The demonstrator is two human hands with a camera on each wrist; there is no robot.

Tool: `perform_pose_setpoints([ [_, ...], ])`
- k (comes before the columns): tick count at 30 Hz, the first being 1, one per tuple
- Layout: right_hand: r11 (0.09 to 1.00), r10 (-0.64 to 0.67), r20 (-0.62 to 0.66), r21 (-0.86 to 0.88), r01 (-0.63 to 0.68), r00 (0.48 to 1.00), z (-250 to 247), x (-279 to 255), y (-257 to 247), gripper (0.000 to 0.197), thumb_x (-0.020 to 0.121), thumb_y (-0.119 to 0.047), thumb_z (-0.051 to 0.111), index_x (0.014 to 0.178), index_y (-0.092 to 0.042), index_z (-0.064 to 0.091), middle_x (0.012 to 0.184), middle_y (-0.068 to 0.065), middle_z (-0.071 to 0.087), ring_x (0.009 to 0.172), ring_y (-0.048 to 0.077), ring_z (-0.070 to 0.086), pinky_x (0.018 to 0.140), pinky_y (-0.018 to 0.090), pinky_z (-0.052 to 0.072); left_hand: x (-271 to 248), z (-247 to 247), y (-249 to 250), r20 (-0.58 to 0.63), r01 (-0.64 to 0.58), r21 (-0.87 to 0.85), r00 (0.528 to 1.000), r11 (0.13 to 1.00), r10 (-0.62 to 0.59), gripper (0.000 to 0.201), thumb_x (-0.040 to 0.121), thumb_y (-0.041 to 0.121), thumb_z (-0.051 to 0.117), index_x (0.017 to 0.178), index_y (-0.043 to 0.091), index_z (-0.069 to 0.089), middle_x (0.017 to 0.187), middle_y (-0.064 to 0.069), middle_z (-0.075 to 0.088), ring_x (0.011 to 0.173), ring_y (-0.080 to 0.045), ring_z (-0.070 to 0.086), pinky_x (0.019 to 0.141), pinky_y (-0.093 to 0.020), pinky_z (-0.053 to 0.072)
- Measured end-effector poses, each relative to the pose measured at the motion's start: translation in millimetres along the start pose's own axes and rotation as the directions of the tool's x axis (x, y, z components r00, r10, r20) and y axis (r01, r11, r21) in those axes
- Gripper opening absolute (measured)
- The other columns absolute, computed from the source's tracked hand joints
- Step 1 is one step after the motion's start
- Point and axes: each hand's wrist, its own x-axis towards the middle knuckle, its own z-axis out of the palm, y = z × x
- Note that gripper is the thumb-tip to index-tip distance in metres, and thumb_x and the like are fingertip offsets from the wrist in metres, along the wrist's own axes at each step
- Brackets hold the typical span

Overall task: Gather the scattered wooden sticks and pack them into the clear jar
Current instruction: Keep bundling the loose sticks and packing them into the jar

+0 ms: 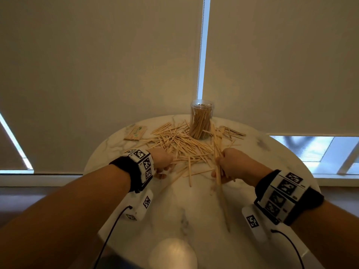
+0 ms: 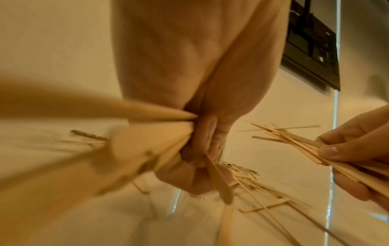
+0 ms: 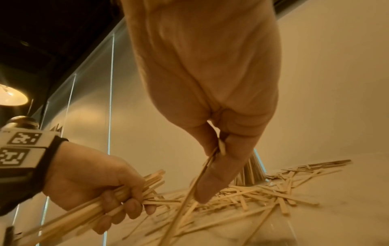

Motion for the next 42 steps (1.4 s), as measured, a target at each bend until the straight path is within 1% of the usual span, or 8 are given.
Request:
perform_pose_setpoints([
  [4,0.988,-0.049,-0.025,0.144,0.052,0.999,3.8,-8.6,-14.9,0.014,0.103,-0.011,0.044,0.098,-0.004,0.055,0.086,0.017,0.071,0.07,0.023,0.07,0.063,0.036,0.062,5.0,2.7,-2.7,0.012,-0.06,-0.092,0.998,0.994,0.061,0.024,0.096,0.012,0.053,0.072,0.009,0.056,0.062,-0.005,0.051,0.052,-0.016,0.042,0.077,-0.044,0.061],
  [8,0.969,-0.116,-0.072,0.212,0.129,0.991,14.5,-11.3,-23.2,0.015,0.105,-0.02,0.04,0.109,-0.011,0.051,0.091,0.016,0.071,0.078,0.024,0.072,0.059,0.034,0.062,-1.3,5.8,0.1,-0.008,-0.066,-0.394,0.998,0.917,0.069,0.021,0.102,0.016,0.049,0.093,0.003,0.062,0.08,-0.01,0.063,0.061,-0.015,0.051,0.05,-0.027,0.053],
  [13,0.972,-0.217,-0.085,0.074,0.223,0.973,33.1,-7.1,-37.6,0.008,0.099,-0.016,0.051,0.107,-0.015,0.053,0.088,0.008,0.071,0.075,0.022,0.072,0.065,0.039,0.063,-10.5,17.8,15.9,-0.061,-0.18,-0.632,0.981,0.754,0.183,0.026,0.107,0.019,0.039,0.117,0.002,0.056,0.099,-0.014,0.072,0.075,-0.021,0.063,0.056,-0.032,0.054],
  [17,0.927,-0.352,-0.07,-0.166,0.337,0.933,39.4,-2.0,-56.6,0.016,0.099,-0.013,0.05,0.086,-0.02,0.054,0.09,0.004,0.068,0.082,0.024,0.07,0.069,0.035,0.06,-15.4,29.8,25.9,-0.09,-0.272,-0.598,0.958,0.754,0.273,0.03,0.103,0.017,0.046,0.112,-0.003,0.065,0.087,-0.014,0.065,0.068,-0.023,0.06,0.058,-0.036,0.053],
  [22,0.85,-0.425,-0.106,-0.387,0.356,0.899,43.2,14.5,-68.1,0.012,0.101,-0.016,0.048,0.109,-0.011,0.055,0.097,0.009,0.068,0.086,0.027,0.065,0.069,0.034,0.052,-5.2,26.4,38.7,-0.157,-0.346,-0.569,0.936,0.746,0.314,0.044,0.106,0.038,0.041,0.111,0.001,0.063,0.083,-0.01,0.063,0.071,-0.024,0.059,0.067,-0.041,0.052],
  [28,0.862,-0.498,-0.084,-0.15,0.483,0.863,42.8,29.4,-60.3,0.03,0.099,-0.029,0.055,0.129,-0.026,0.053,0.104,-0.007,0.068,0.082,0.009,0.065,0.071,0.026,0.055,16.1,7.9,43.8,-0.293,-0.446,-0.636,0.895,0.63,0.338,0.031,0.102,0.035,0.049,0.105,0.006,0.061,0.092,-0.014,0.07,0.085,-0.032,0.07,0.085,-0.053,0.058],
  [34,0.903,-0.407,-0.09,-0.19,0.386,0.909,44.3,50.0,-44.2,0.019,0.086,-0.023,0.074,0.101,-0.026,0.064,0.09,-0.01,0.068,0.082,0.01,0.066,0.08,0.036,0.058,46.1,-0.9,46.3,-0.336,-0.443,-0.816,0.886,0.37,0.321,0.015,0.108,0.018,0.039,0.103,0.007,0.047,0.064,-0.001,0.049,0.052,-0.015,0.049,0.058,-0.033,0.053],
  [42,0.883,-0.302,-0.087,-0.401,0.244,0.949,-1.0,69.3,-48.3,0.011,0.089,-0.018,0.07,0.094,-0.027,0.069,0.091,-0.011,0.064,0.084,0.005,0.058,0.067,0.017,0.041,87.6,-12.7,59.4,-0.333,-0.471,-0.802,0.863,0.367,0.379,0.016,0.109,0.025,0.037,0.099,0.013,0.041,0.067,0.001,0.045,0.05,-0.011,0.04,0.048,-0.027,0.044],
])
